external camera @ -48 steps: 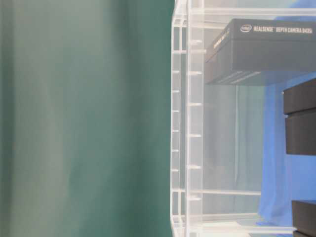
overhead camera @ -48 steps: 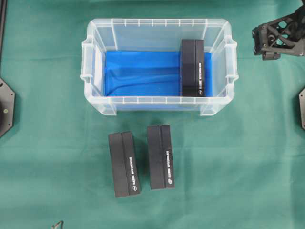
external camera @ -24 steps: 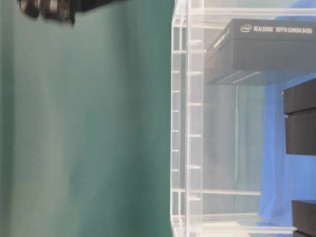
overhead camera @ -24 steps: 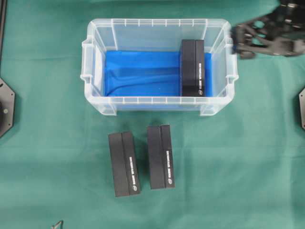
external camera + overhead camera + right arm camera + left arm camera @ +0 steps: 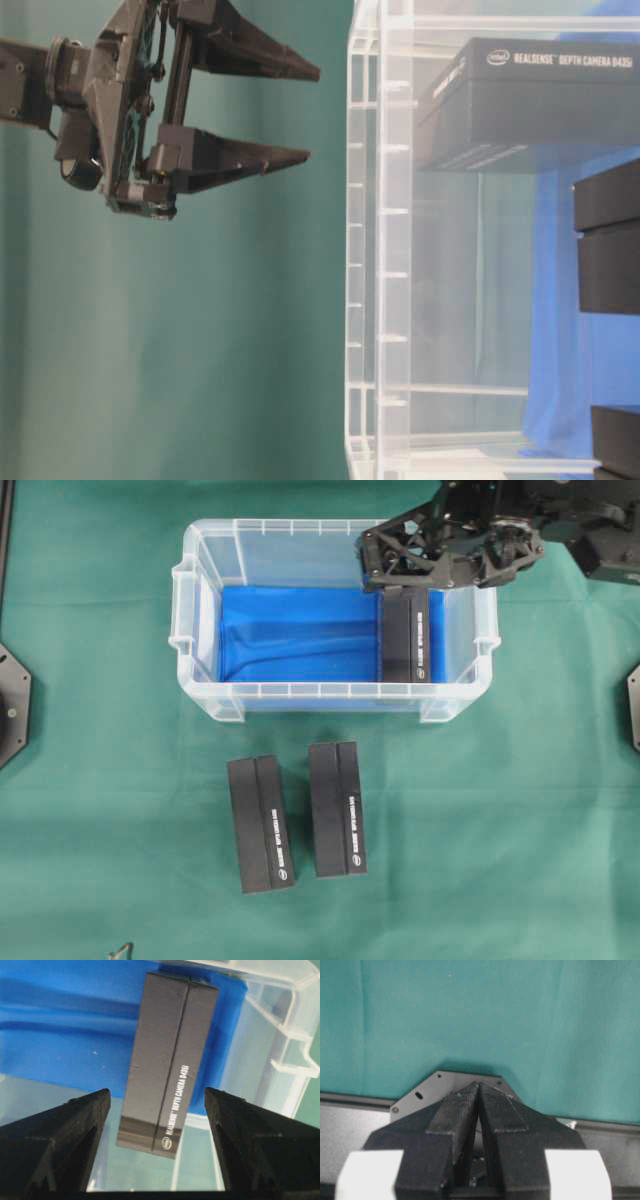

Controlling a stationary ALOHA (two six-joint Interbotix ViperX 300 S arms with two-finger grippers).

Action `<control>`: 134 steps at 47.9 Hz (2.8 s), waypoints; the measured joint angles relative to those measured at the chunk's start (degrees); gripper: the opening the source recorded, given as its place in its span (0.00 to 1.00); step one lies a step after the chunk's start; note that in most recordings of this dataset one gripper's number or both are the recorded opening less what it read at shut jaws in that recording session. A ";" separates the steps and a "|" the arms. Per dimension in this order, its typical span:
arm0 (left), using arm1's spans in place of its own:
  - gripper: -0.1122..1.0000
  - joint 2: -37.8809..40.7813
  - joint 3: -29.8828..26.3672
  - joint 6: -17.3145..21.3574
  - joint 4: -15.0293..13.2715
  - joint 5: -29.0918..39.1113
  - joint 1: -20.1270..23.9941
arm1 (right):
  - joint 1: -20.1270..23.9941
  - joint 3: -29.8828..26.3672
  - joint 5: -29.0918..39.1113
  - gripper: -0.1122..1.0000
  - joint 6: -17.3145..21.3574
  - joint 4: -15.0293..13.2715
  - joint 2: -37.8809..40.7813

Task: Take the box out of the case with the right arm.
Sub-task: 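Move the open right gripper over the right black box in the case, then lower the right gripper around the right black box and close it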

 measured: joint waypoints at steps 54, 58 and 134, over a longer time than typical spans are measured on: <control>0.10 0.00 0.00 -0.09 0.00 0.00 0.09 | 0.00 -0.18 0.00 0.93 1.58 0.00 0.88; 0.10 -0.09 0.00 -0.09 -0.09 0.00 0.09 | 0.00 -0.18 0.00 0.93 1.67 0.00 0.88; 0.10 -0.09 0.00 0.00 -0.09 0.00 0.09 | 0.26 -0.18 -0.18 0.93 2.02 0.00 1.41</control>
